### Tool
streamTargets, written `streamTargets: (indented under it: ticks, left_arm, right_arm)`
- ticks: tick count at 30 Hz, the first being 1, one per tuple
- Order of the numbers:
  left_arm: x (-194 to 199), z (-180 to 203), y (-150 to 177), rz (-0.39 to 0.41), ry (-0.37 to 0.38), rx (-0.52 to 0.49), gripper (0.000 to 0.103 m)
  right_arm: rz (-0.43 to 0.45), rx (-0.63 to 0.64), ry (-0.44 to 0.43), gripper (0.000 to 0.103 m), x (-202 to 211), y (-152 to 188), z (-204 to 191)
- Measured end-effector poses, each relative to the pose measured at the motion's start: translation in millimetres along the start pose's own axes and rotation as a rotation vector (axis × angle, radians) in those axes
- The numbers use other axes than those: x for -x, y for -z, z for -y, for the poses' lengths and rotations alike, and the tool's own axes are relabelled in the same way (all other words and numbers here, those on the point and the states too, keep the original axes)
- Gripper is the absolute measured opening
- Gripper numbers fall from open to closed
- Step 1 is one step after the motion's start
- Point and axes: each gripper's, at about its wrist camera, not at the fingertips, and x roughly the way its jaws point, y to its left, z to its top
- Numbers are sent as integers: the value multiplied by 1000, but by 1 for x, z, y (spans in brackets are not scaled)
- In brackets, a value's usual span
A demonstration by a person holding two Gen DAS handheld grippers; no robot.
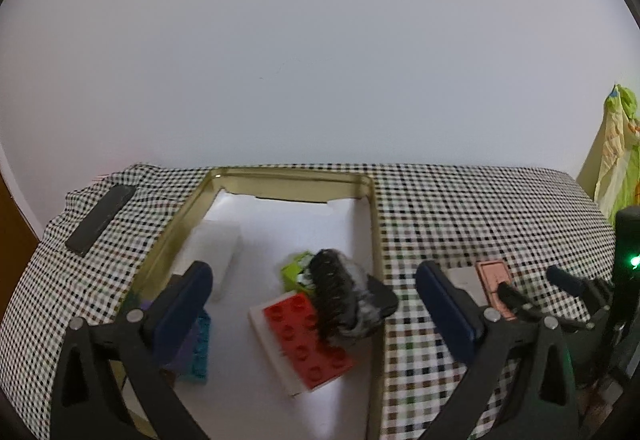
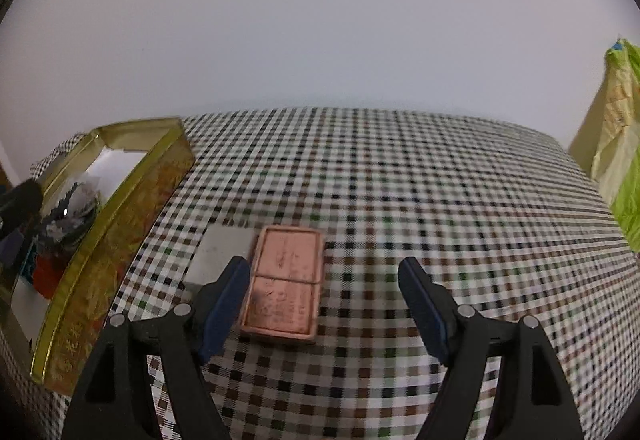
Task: Organize rigid objects
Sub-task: 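Move both tools back toward the white charger and copper plate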
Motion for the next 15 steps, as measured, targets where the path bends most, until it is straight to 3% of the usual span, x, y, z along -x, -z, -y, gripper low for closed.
streamTargets:
  ticks: [15]
  left_arm:
    - [-10,23,4,-13,-1,-41,103]
  right_arm:
    - [-84,3,-85,78,-19,4,-3]
